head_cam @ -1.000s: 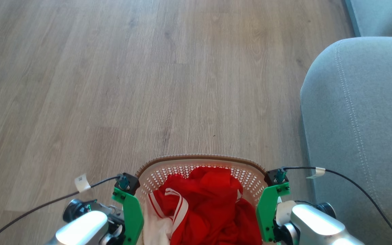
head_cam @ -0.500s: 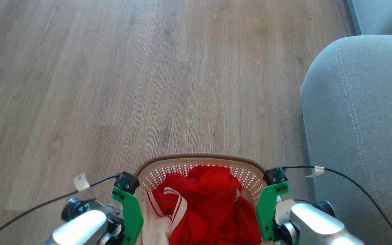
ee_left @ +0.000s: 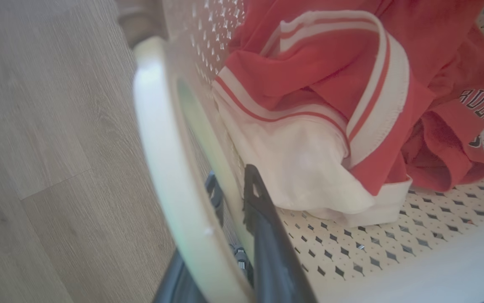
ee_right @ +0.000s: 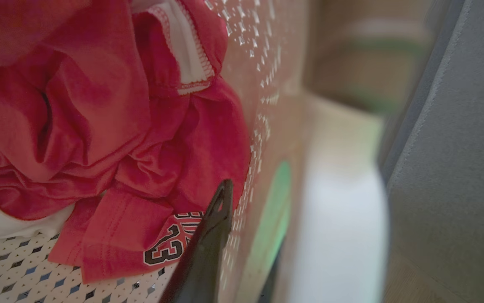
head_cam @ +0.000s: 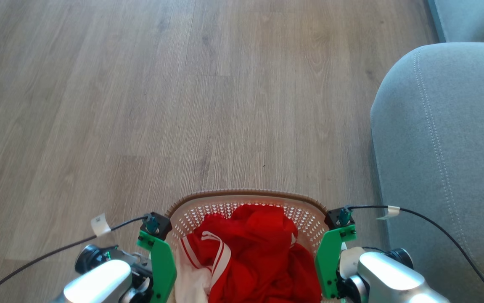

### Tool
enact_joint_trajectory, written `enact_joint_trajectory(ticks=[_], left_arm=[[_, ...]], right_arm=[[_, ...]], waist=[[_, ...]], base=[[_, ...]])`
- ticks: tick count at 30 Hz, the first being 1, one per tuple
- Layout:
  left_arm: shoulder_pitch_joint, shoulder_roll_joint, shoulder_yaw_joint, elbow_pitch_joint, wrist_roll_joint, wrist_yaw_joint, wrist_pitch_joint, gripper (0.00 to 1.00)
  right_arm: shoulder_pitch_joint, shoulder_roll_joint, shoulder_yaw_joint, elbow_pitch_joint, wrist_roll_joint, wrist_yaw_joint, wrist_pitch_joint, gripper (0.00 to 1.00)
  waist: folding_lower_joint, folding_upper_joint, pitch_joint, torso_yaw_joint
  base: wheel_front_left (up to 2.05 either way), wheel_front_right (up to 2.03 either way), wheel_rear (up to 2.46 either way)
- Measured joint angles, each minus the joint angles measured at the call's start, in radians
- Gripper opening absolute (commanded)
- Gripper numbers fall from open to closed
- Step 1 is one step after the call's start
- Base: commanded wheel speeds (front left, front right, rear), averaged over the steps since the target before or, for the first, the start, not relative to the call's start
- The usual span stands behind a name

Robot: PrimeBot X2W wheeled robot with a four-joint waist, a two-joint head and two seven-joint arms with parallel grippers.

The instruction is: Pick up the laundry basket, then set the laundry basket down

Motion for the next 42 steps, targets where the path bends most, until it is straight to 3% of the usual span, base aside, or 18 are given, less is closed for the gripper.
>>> enact_joint_trajectory(ticks=[27,34,42], left_arm=[[0.008,0.003,0.0,-0.012,0.0,0.012,0.005,0.0],[-0.023,-0.004,0.009,-0.011,0.0,0.021,-0.012,0.0],[-0.102,-0.082,0.027,0.087,0.02,0.025,-0.072,0.0]], right_arm=[[-0.008,0.0,0.01,0.008,0.014,0.0,-0.002,0.0],[-0.063,0.001,0.006,0.033,-0.001,0.001,-0.027,0.0],[-0.157,0.001,-0.015,0.093,-0.06,0.002,-0.108,0.0]], waist=[[0.0,0.0,0.03,-0.005],[0.0,0.0,0.099,-0.007],[0.0003,0.0,0.244,-0.006]], base=[[0.0,0.0,0.0],[0.0,0.0,0.0],[0.0,0.0,0.0]])
